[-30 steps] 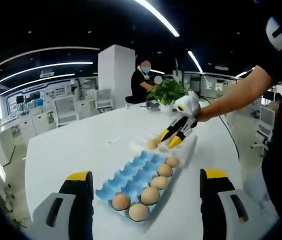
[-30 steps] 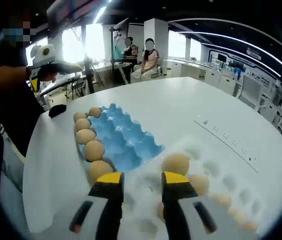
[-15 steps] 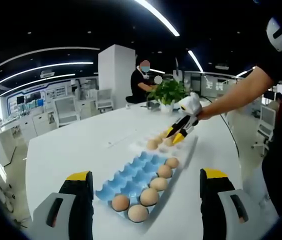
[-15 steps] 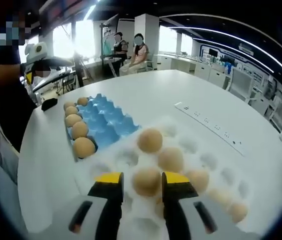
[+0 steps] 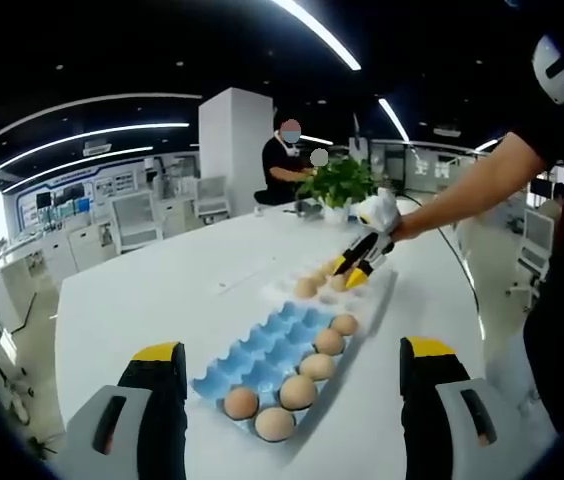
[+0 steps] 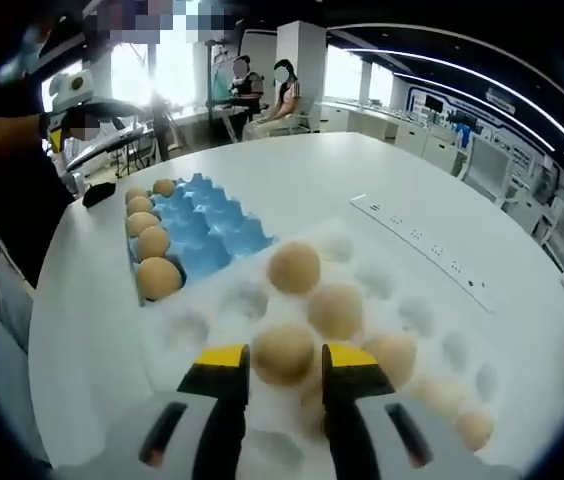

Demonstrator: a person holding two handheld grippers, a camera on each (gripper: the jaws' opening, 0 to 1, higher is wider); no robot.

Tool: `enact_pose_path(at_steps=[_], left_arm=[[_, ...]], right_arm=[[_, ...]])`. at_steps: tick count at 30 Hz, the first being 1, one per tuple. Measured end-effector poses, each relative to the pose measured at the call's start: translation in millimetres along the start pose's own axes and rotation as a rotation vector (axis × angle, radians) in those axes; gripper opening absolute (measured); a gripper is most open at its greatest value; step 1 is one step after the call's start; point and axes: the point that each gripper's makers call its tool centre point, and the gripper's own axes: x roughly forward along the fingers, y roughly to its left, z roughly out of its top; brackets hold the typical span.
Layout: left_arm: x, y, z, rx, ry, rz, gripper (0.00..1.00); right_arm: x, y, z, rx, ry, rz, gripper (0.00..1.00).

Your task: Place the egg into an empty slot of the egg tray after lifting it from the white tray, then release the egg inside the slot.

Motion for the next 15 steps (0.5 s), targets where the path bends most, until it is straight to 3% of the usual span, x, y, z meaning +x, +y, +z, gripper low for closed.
enact_pose_path(at_steps=[4,15], left_arm=[[-2.7,1.2,-1.2,-0.001,0.005,0.010,0.90],[-6.6,0.0,-4.8,-0.008,0.006,0.024,0.90]], right_arm=[[5.3,4.1,-2.8,-0.060,0.038,0.027,0.28],[5.4,4.2,-3.0,-0.023,0.030,0.034,0.26]])
